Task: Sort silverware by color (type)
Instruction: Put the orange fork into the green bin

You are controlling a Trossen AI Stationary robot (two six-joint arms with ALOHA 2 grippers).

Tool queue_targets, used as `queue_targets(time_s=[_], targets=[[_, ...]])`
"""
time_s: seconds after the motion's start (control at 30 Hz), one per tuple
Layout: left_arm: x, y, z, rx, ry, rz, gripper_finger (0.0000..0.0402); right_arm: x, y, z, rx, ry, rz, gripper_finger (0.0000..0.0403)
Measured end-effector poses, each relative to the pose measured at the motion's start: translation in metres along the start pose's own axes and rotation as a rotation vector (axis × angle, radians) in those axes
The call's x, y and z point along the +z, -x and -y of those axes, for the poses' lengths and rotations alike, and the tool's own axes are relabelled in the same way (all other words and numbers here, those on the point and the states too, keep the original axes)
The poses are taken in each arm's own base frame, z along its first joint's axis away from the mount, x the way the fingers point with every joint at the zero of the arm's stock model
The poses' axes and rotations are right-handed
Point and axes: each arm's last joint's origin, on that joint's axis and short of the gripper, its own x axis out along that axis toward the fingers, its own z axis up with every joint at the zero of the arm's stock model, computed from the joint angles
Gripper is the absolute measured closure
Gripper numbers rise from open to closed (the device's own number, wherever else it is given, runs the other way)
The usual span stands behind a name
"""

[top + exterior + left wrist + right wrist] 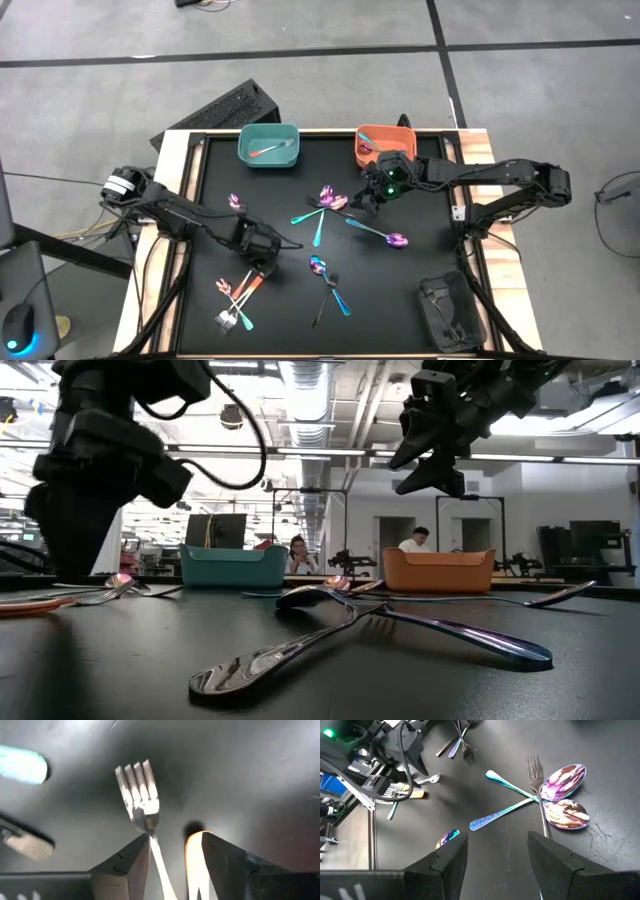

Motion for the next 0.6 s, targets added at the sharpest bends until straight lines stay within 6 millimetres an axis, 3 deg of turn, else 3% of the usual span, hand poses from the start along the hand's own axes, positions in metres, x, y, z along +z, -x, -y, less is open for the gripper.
queue_targets(time_s=[0.4, 0.5, 0.6], targets=[[-0.015, -0.020, -0.016, 0.042, 0.080, -0.014, 0.0222, 0.002, 0.001, 0.003, -0.008, 0.001, 0.008, 0.0182], [-0.020, -0.025, -0.020, 0.068, 0.067, 0.016, 0.0245, 0.002, 0.001, 0.004, -0.009, 0.000, 0.009, 0.0182], [-0.023, -0.026, -0.022, 0.095, 0.061, 0.026, 0.0293, 0.002, 0.001, 0.003, -0.009, 0.000, 0.008, 0.0182]])
